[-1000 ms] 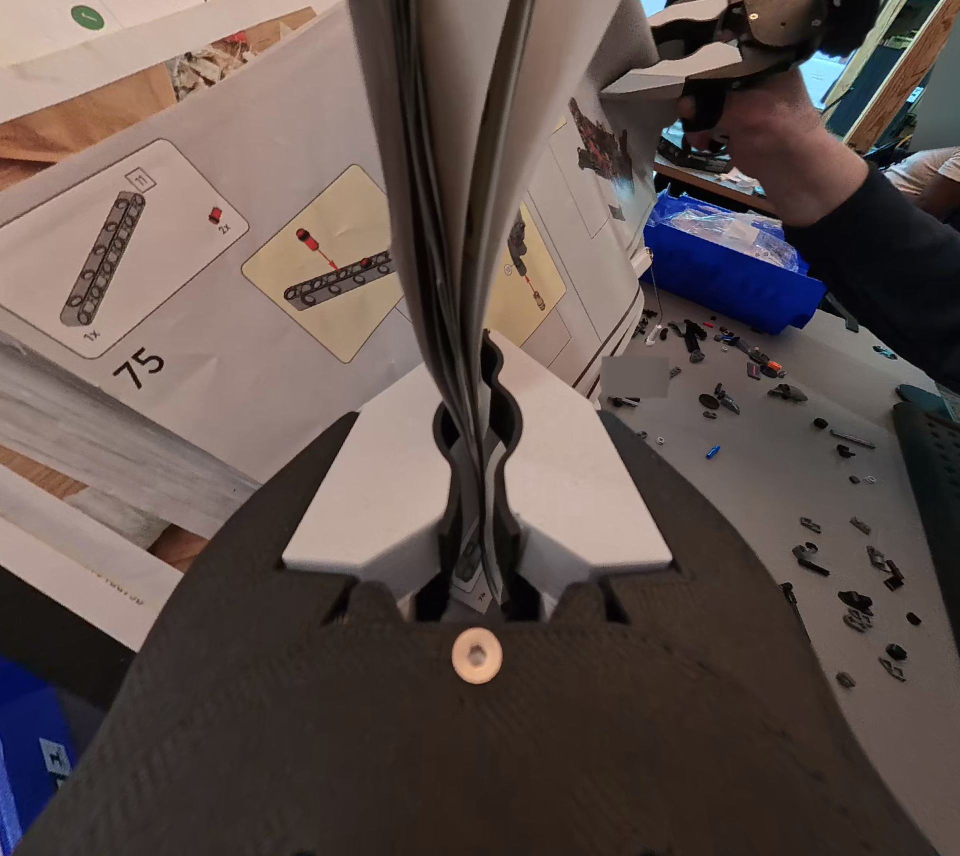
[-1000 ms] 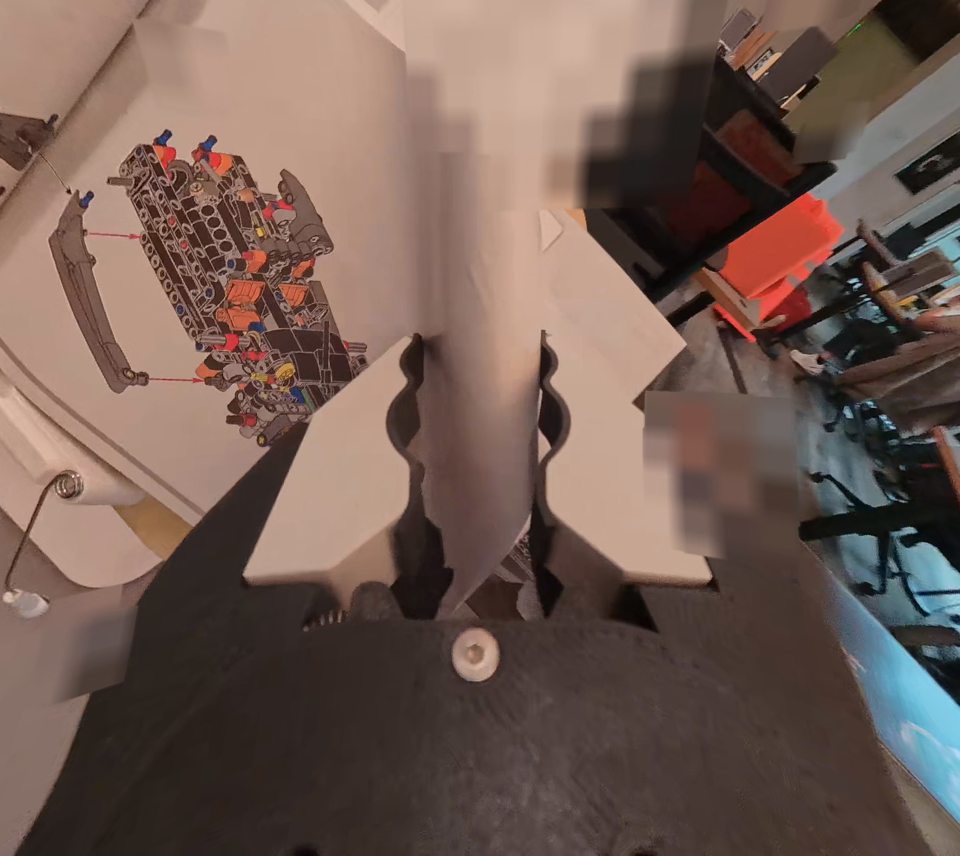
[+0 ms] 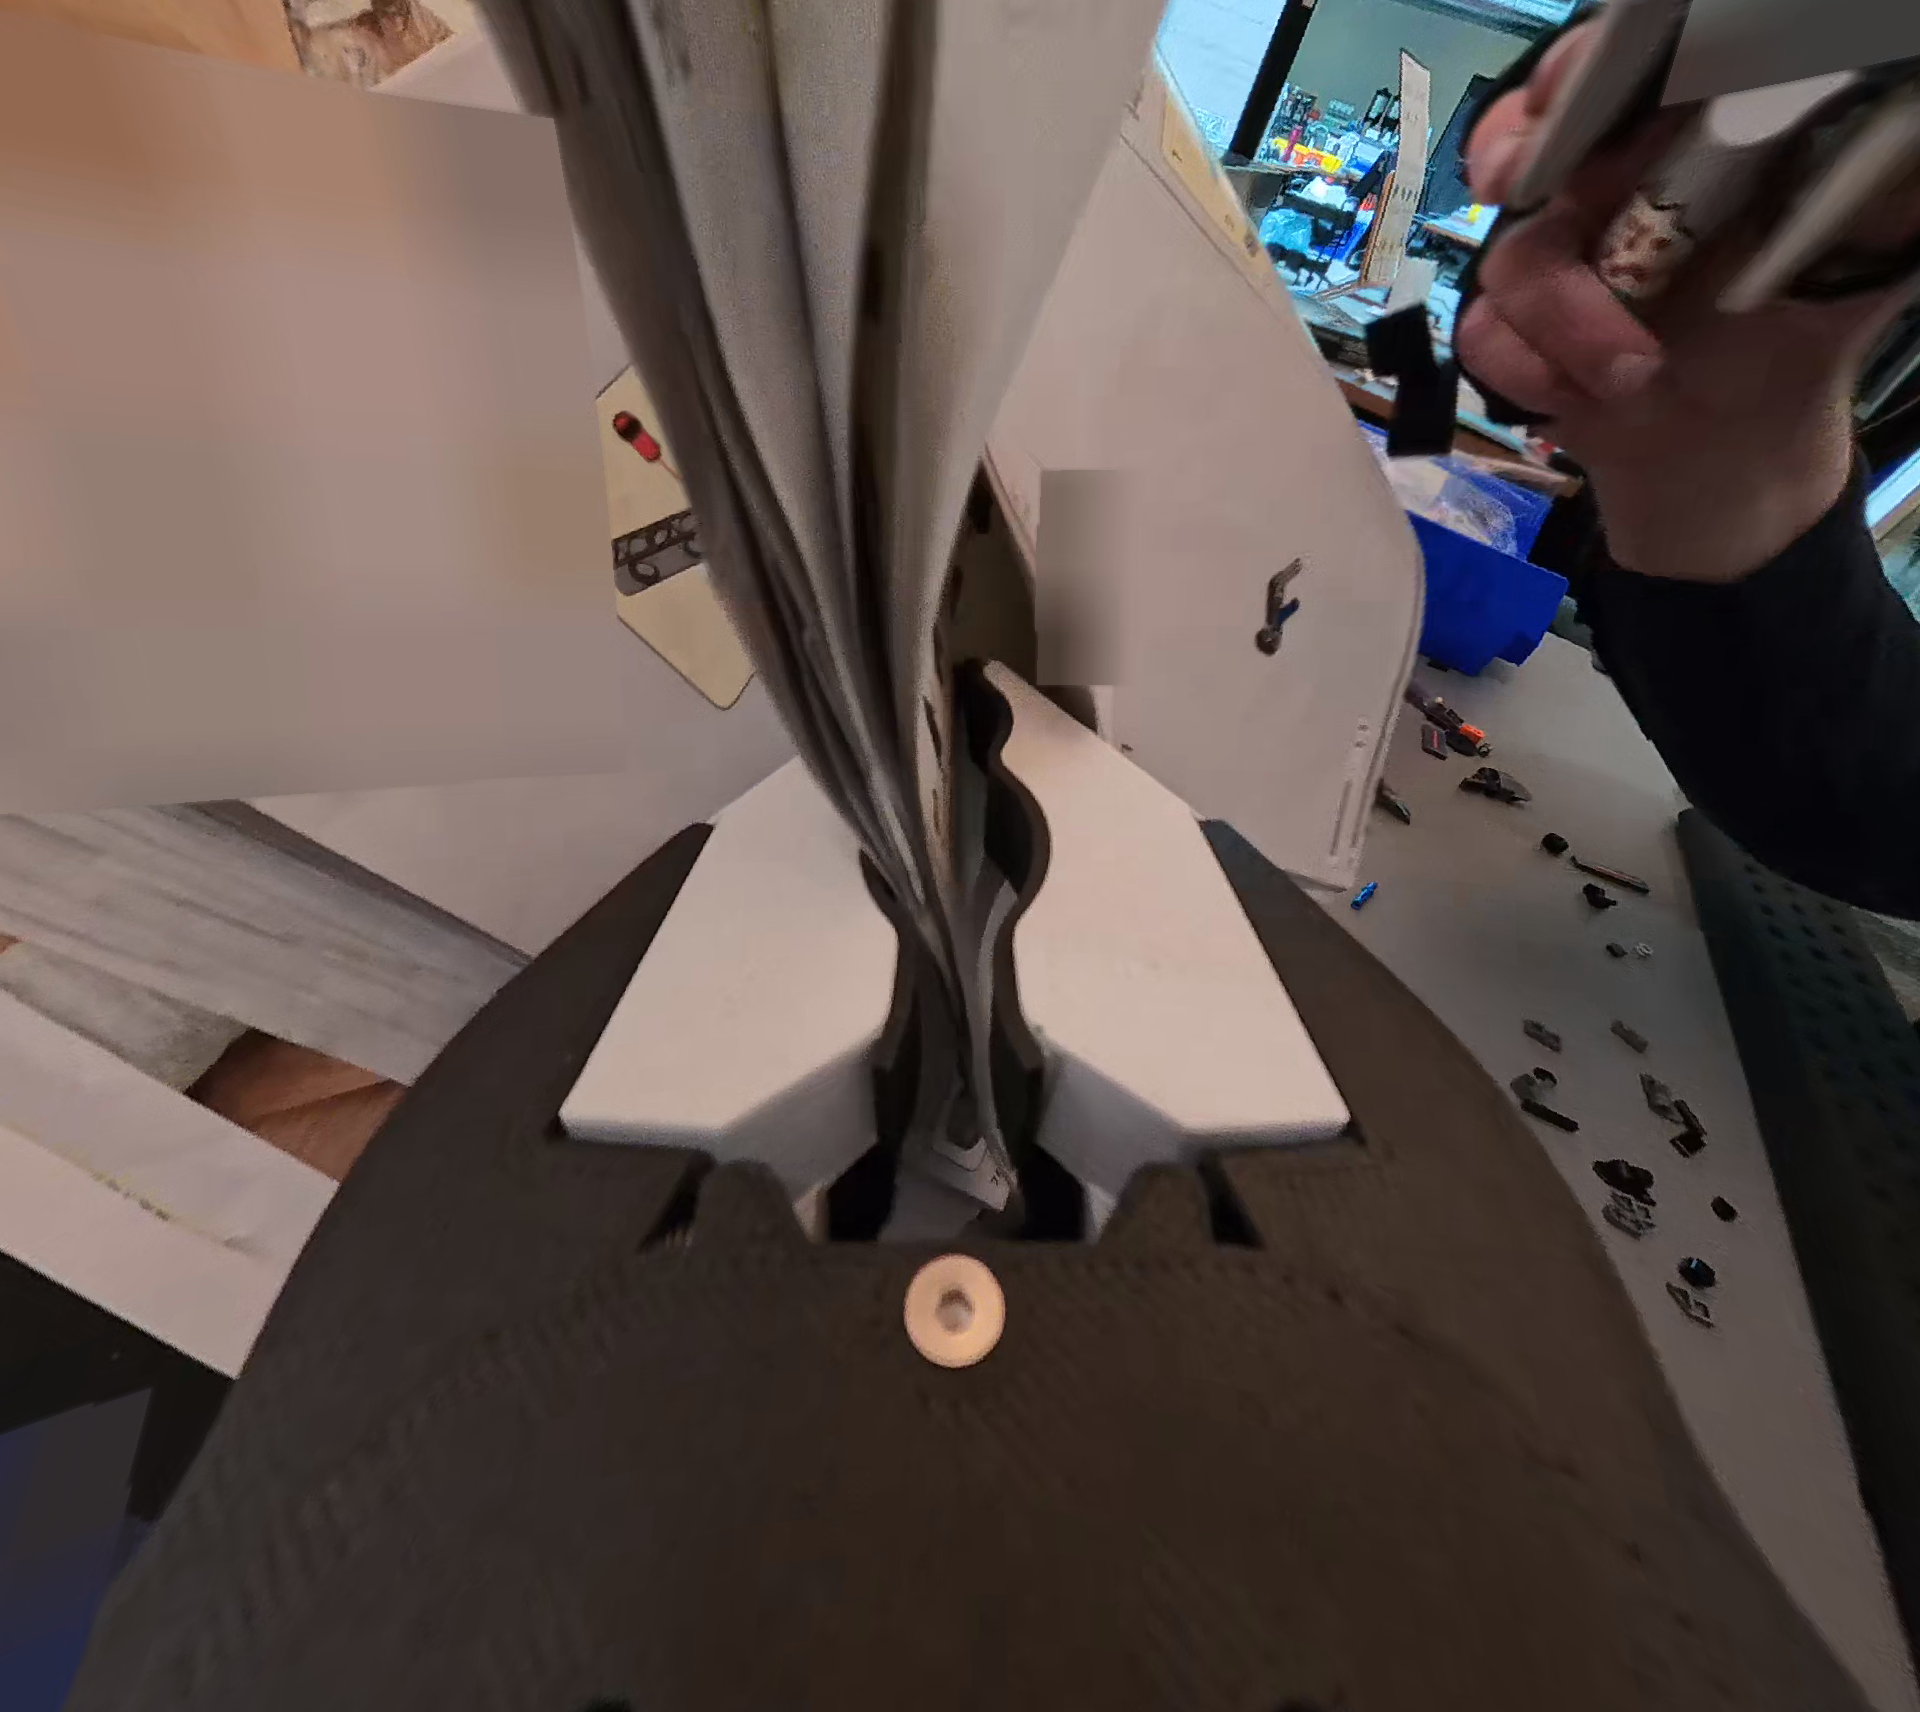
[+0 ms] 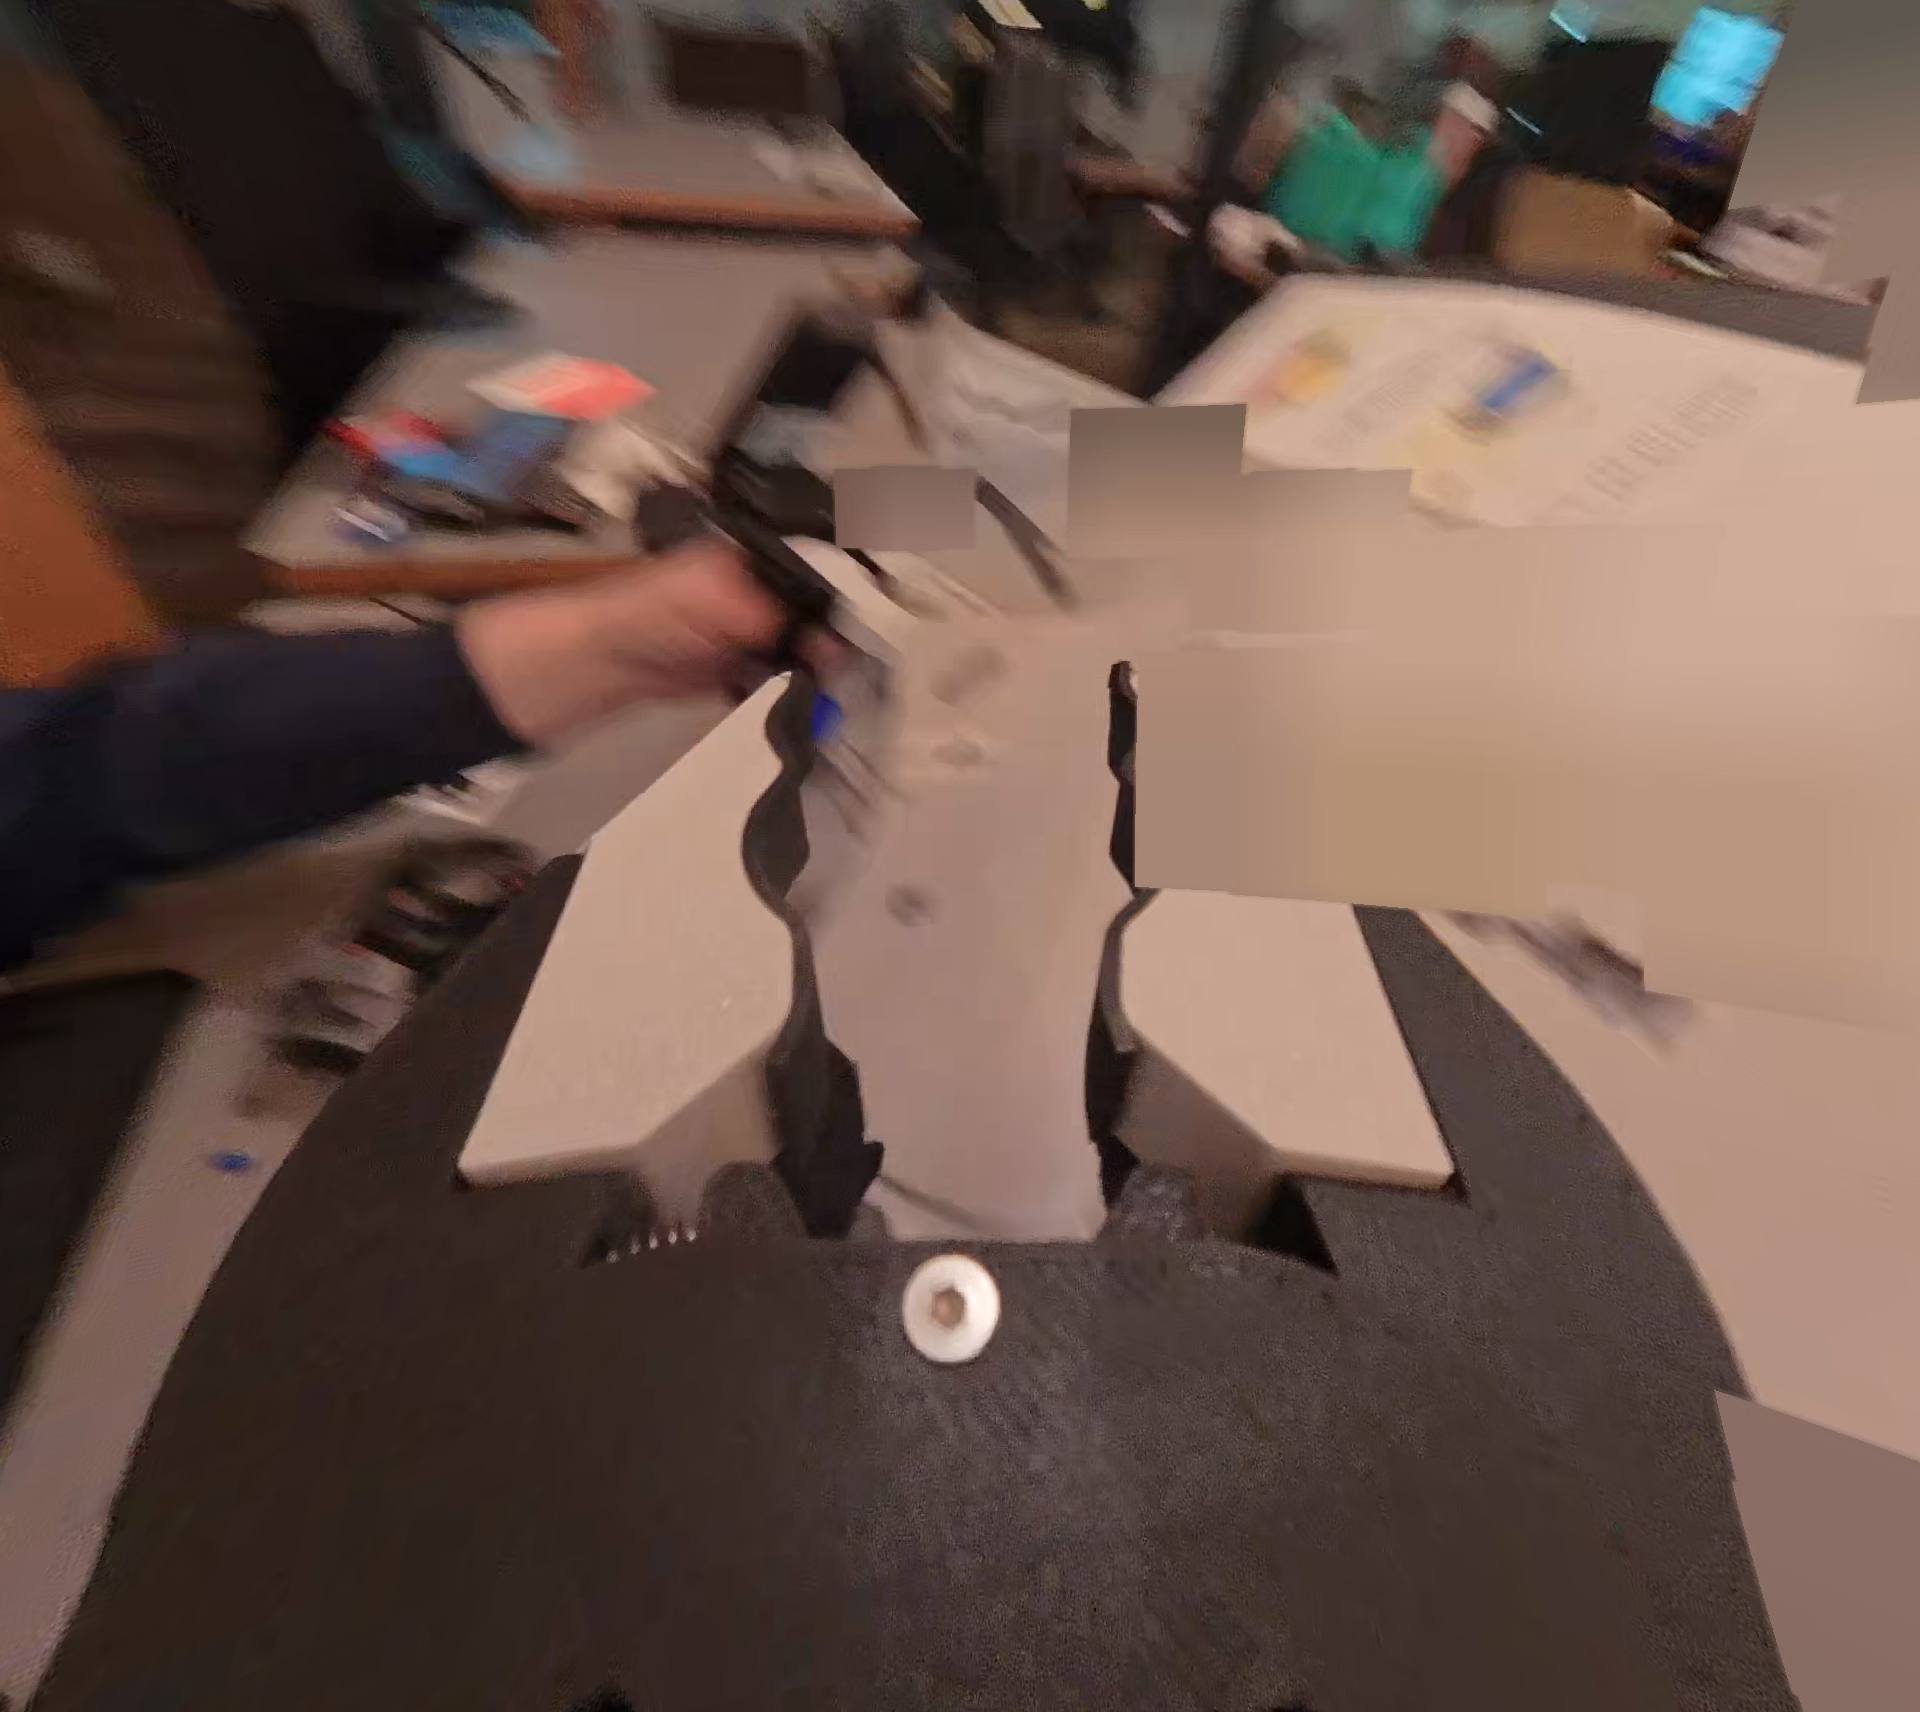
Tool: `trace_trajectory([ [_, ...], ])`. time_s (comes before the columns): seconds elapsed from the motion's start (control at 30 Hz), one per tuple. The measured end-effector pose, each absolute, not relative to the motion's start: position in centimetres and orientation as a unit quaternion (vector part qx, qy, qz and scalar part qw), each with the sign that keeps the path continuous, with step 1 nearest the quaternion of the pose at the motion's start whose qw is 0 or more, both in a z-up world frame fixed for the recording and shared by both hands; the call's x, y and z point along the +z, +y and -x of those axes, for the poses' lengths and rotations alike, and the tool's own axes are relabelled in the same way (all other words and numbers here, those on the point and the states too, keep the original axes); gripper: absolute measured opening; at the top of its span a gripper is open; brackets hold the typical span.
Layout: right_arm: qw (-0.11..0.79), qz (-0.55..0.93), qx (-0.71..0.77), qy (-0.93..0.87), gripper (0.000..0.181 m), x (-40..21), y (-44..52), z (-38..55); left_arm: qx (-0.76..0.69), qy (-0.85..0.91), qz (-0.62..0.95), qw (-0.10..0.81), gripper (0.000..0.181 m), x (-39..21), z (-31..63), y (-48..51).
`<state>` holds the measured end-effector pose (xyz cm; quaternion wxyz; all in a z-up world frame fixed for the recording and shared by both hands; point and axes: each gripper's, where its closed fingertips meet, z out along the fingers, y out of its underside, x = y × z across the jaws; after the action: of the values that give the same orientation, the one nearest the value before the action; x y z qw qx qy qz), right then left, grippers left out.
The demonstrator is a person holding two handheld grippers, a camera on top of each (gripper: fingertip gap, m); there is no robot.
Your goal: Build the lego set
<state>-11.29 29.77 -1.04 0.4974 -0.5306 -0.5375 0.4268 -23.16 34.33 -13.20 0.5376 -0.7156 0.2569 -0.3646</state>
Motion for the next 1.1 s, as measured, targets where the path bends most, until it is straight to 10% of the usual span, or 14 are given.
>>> trace_trajectory([
  [0.3,0.406,0.626,0.272,-0.608,0.042,-10.5,33.7,8.8,-0.419,0.244,0.7,0.524,0.006,-13.1,23.0,34.3],
  [0.6,0.456,0.603,0.179,-0.629,0.028,-11.6,33.8,14.9,-0.558,0.264,0.591,0.52,0.096,-10.1,23.2,30.9],
  [0.83,0.461,0.615,0.173,-0.615,0.02,-11.9,34.5,16.4,-0.539,0.31,0.599,0.504,0.123,-10.5,21.5,29.8],
  [1.1,0.467,0.614,0.154,-0.618,0.023,-11.7,34.7,17.5,-0.537,0.286,0.609,0.509,0.105,-11.6,23.5,30.0],
])
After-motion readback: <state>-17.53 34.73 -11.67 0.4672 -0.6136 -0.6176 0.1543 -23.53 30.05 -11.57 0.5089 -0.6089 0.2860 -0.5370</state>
